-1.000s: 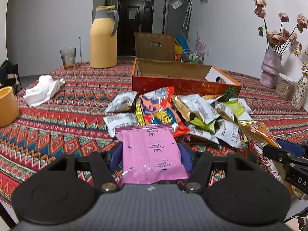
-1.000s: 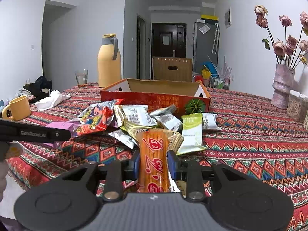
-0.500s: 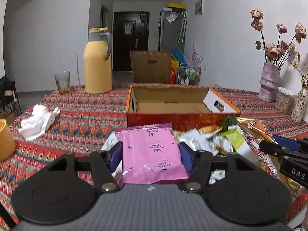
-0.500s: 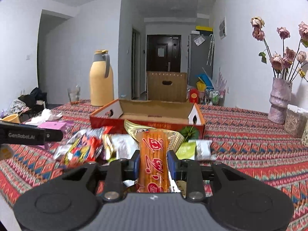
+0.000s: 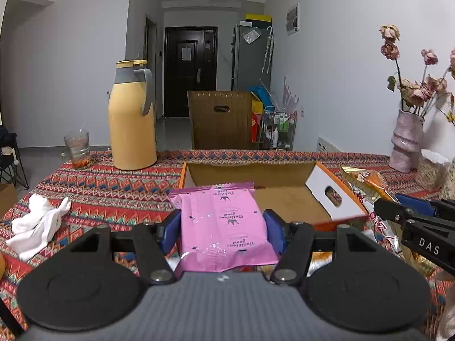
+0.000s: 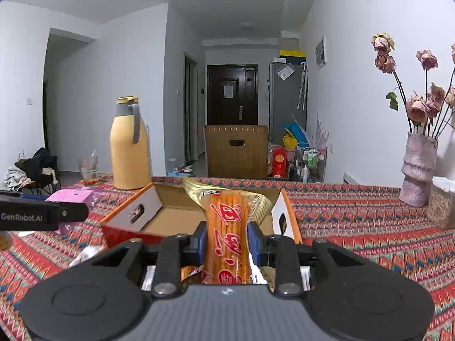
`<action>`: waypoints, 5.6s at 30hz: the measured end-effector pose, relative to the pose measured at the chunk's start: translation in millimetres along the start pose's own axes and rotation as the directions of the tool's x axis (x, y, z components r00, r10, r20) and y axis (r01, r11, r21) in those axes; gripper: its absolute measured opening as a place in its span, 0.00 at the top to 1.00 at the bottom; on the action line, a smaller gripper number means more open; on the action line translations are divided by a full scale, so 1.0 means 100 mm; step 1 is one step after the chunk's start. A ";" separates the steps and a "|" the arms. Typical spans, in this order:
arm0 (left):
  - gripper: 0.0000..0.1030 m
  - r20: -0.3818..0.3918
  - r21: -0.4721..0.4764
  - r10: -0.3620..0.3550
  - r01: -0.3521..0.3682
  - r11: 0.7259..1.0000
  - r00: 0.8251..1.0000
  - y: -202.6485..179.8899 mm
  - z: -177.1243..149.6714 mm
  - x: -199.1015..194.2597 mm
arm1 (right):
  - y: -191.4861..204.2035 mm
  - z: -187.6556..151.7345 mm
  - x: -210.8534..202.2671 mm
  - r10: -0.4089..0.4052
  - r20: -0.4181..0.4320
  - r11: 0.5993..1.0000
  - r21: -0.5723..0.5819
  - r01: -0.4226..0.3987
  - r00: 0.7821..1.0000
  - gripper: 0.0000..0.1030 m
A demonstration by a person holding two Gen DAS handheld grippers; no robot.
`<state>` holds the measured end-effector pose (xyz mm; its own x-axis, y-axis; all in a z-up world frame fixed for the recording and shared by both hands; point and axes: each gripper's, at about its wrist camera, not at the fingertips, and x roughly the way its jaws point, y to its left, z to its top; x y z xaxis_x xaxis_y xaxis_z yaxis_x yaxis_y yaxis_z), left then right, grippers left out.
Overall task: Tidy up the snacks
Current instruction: 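Lift both packets and carry them over the open cardboard box, then open both tools to drop the packets into the box, then grasp the green-white bar with the right tool while the left tool grasps a brown packet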
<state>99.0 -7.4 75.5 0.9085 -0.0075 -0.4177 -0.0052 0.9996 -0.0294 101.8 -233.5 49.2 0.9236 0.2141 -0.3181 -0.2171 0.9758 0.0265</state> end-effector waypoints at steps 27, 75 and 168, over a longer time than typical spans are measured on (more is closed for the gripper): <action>0.39 -0.098 -0.051 0.086 -0.092 0.994 0.991 0.14 0.38 1.56 | -0.05 0.30 1.78 -0.036 -0.119 0.999 -0.006 0.035 0.992 0.72; 0.00 0.034 -0.055 0.062 -0.060 0.997 0.998 0.18 0.40 0.66 | -0.19 0.42 0.98 -0.043 -0.029 0.998 0.053 0.045 0.999 0.00; 0.00 -0.351 0.048 0.193 -0.189 0.981 0.916 0.71 -0.89 0.62 | -0.37 -0.90 0.13 -0.080 -0.123 0.992 0.091 0.092 0.989 0.65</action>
<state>118.2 60.5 -33.1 0.6848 0.1760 -0.7072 -0.1565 0.9833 0.0931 93.7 -270.3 -41.0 0.8919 0.1280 -0.4337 -0.1018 0.9913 0.0832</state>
